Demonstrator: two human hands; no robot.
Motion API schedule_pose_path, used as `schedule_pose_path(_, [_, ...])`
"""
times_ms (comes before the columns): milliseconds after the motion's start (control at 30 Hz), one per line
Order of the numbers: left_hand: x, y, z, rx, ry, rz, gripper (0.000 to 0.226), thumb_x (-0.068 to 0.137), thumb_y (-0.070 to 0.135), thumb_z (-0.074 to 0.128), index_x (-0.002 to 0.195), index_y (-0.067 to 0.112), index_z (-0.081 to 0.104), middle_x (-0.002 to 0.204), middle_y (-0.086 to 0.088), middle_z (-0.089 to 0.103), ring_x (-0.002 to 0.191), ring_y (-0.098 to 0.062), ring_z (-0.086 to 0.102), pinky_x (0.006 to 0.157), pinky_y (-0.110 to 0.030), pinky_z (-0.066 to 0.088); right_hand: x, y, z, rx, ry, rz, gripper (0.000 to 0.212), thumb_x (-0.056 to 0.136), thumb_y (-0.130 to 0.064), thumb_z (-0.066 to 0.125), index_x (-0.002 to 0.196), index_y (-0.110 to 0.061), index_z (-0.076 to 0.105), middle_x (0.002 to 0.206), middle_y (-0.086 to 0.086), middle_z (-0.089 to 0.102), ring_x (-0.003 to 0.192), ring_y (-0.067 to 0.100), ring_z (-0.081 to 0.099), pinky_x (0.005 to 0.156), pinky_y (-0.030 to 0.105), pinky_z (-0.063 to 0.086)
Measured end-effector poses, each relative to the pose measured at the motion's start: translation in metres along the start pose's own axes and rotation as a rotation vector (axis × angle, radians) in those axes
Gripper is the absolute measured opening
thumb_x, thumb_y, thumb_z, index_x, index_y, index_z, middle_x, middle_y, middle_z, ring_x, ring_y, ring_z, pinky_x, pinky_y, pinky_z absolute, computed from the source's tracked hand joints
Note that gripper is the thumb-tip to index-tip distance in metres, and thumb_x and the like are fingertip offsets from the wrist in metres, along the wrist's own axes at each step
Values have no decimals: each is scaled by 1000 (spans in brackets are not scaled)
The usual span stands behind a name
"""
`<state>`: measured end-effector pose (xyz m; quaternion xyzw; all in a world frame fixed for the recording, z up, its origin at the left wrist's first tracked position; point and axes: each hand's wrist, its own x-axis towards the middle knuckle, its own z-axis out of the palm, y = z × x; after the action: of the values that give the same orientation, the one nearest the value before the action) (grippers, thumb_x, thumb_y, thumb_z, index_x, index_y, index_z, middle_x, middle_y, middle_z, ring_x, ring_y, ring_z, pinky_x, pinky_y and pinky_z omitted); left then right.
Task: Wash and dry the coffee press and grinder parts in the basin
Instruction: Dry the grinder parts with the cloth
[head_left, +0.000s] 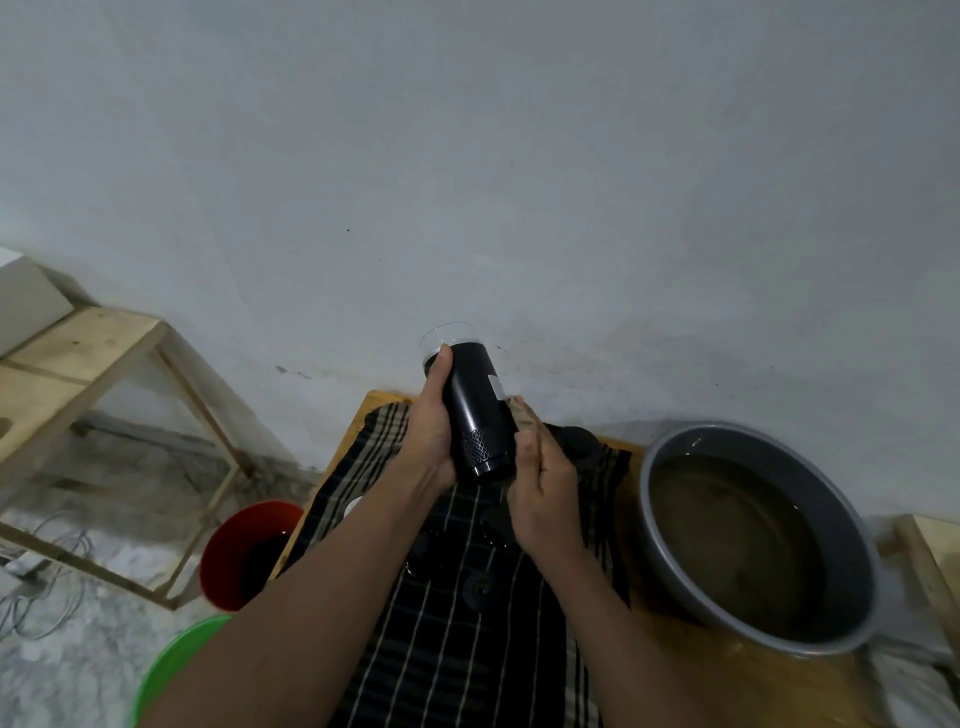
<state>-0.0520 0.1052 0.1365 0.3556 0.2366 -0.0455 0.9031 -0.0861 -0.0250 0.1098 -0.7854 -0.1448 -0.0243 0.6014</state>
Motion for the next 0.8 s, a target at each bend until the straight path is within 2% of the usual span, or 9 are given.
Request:
schedule_pose_path(100, [0,-3,-4,-37,-15,13,76,74,64,73,120,5,63,90,-14,70,76,-30,70,74,-42,60,12,-2,-12,64,76,243,49,107,-44,34,132,-14,64,127,13,68,110,21,65,100,35,50])
schedule_pose_path(200, [-5,-4,-6,-114,-57,-19,63,84,63,65,109,5,66,89,-14,69,76,-30,67,77,-42,58,33,-7,-22,331,369,568,41,108,-44,37,97,-20,68,109,10,71,94,18,66,93,37,54])
schedule_pose_path(267, [-6,-2,-10,-120,-34,-45,62,88,62,60,107,4,69,92,-16,70,79,-31,67,80,-43,56,41,-16,-30,454,474,536,43,108,-45,36,88,-22,66,95,1,70,91,17,66,86,36,56])
schedule_pose_path(333, [-6,-1,-13,-80,-39,-70,62,91,60,56,106,1,70,92,-18,71,76,-33,68,77,-42,57,46,-26,-30,362,441,326,45,108,-41,36,91,-13,68,91,-2,68,88,15,63,80,32,52])
schedule_pose_path(400, [-10,-3,-11,14,-58,-83,64,95,61,47,102,1,70,88,-17,72,70,-30,70,68,-37,59,46,-32,-20,218,189,115,34,109,-35,36,113,-20,67,113,-4,67,105,5,62,91,23,46])
schedule_pose_path(500, [-18,-7,-3,165,-147,-57,69,97,67,40,122,10,69,116,-17,72,93,-28,73,83,-39,59,48,-21,-4,98,-184,13,38,109,-41,33,145,-46,42,159,-18,34,149,-7,19,116,12,20])
schedule_pose_path(567, [-19,-4,-4,188,-156,-73,70,91,68,51,128,10,67,122,-19,69,96,-30,71,86,-42,58,50,-11,-4,154,-163,55,38,107,-50,31,143,-57,39,161,-16,33,149,0,27,120,24,25])
schedule_pose_path(667, [-21,-1,-4,198,-163,-115,74,83,69,55,120,6,70,101,-17,74,81,-28,73,71,-38,61,52,7,-10,349,-49,381,45,107,-50,34,135,-29,63,130,-2,69,121,15,65,105,40,50])
schedule_pose_path(800, [-22,5,0,177,-159,-120,65,93,65,50,107,5,71,89,-15,72,72,-27,70,67,-35,61,59,12,-23,687,285,609,55,105,-54,36,128,-14,66,116,13,74,110,29,70,93,45,57])
